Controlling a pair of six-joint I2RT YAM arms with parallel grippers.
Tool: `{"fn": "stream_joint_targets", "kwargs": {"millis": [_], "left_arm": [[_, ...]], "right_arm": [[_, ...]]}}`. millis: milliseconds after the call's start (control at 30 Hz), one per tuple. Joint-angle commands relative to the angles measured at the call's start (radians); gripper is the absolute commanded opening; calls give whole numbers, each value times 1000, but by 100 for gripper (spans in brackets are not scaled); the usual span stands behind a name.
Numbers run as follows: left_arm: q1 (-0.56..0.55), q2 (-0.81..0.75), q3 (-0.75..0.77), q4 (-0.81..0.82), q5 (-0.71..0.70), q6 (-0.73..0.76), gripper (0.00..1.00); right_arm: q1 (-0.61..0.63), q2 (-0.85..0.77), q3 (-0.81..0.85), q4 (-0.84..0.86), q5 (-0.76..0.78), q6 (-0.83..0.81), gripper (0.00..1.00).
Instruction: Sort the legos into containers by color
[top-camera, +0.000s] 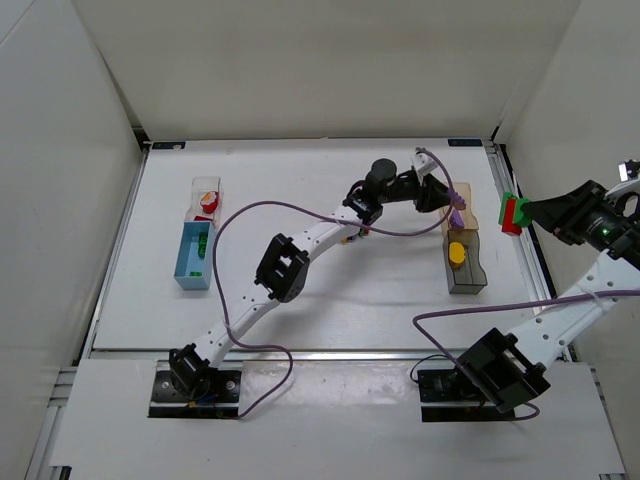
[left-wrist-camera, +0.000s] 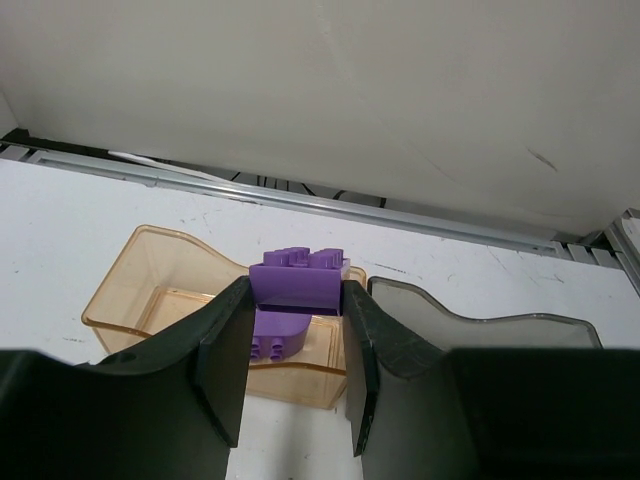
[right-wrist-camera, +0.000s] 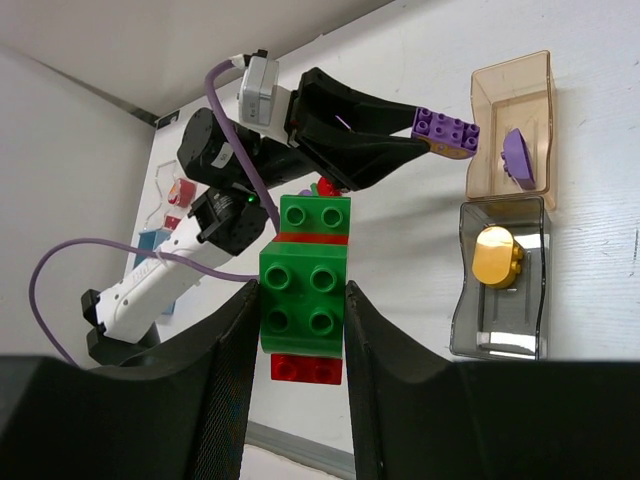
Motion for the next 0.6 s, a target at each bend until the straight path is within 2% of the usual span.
{"fn": "stream_joint_targets", "kwargs": {"millis": [0, 33, 67, 167, 233, 300, 400, 567], "left_arm": [[-16, 6, 45, 14, -30, 7, 33], [-18, 6, 45, 17, -33, 6, 37], [-22, 8, 45, 23, -30, 3, 49], [-26, 8, 46, 26, -47, 1, 62], [-30, 8, 45, 25, -55, 13, 79], [-33, 6, 43, 31, -68, 36, 89], [-38, 2, 43, 43, -84, 38, 95], [-30, -61, -12, 61, -116, -10, 96]], "right_arm": [[-7, -13, 45, -25, -9, -9, 0], [-7, -14, 46, -25, -9, -9, 0], [-7, -13, 46, -25, -10, -9, 0], [-7, -8, 47, -13, -15, -2, 0], [-7, -5, 48, -7, -15, 9, 0], [-6, -7, 45, 5, -18, 21, 0], [-6, -10, 45, 8, -17, 21, 0], [-1, -14, 22, 30, -36, 35, 0]]}}
